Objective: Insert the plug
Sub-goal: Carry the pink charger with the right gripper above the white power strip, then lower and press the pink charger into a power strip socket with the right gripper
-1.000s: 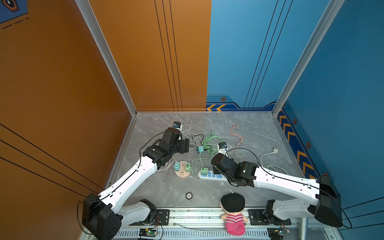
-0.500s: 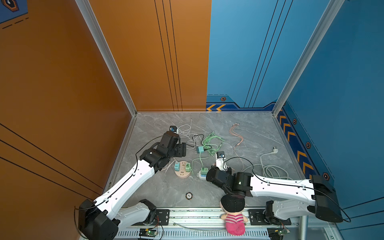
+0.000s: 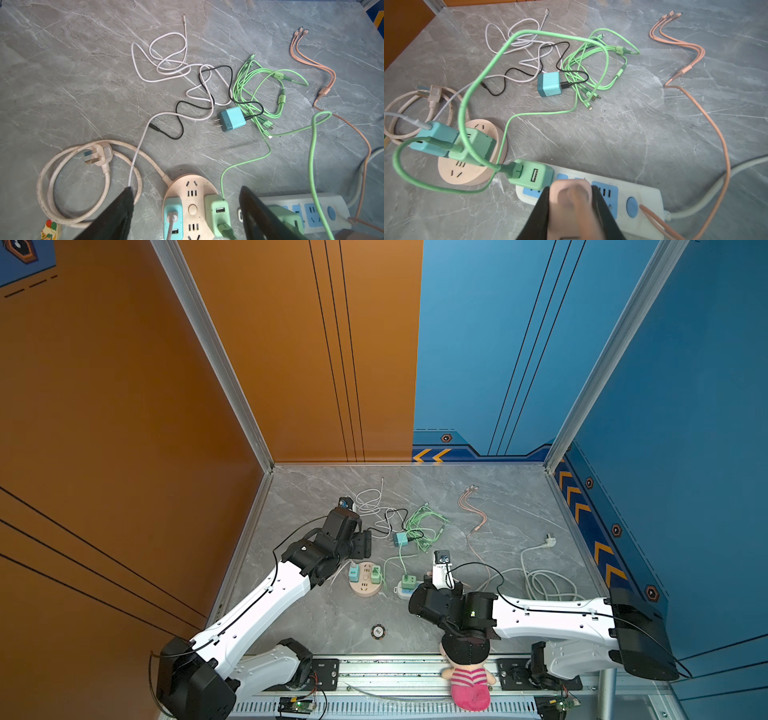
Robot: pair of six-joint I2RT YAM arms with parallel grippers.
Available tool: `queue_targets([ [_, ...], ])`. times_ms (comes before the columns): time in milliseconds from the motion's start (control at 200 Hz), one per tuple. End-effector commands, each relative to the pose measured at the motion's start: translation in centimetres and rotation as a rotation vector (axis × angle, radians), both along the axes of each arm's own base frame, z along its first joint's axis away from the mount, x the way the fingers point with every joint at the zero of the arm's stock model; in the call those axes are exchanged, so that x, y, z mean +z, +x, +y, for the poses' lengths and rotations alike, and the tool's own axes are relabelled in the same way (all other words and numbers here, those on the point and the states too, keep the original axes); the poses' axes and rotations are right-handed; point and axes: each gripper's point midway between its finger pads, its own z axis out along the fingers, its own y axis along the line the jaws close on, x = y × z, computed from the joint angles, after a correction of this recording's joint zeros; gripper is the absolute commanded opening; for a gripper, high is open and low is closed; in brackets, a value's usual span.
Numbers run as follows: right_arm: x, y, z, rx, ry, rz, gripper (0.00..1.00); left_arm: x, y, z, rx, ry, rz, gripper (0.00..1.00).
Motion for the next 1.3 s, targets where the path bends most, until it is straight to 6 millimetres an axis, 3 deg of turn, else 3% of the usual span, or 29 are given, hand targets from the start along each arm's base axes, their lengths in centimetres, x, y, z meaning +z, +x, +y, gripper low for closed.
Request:
queue_targets([
  [0, -0.5, 0.5, -1.2, -0.067, 0.030, 0.003, 0.00, -0.4, -0.5, 0.3, 0.019, 0.010, 0.011, 0.80],
  [546, -3.3, 0.9, 0.8, -0.108, 0.016, 0.071, 0.00, -1.2, -0.2, 0.2, 0.008, 0.039, 0.029, 0.80],
  [751, -3.0, 1.4, 0.7, -0.127, 0.014, 0.044, 0.00, -1.4, -0.2, 0.3, 0.007, 0.047, 0.034, 0.80],
  [1296, -4.8, 1.7, 0.0, -0.176, -0.004, 0.066, 0.00, -2.1, -0.3, 0.4, 0.008, 0.061, 0.048, 0.80],
])
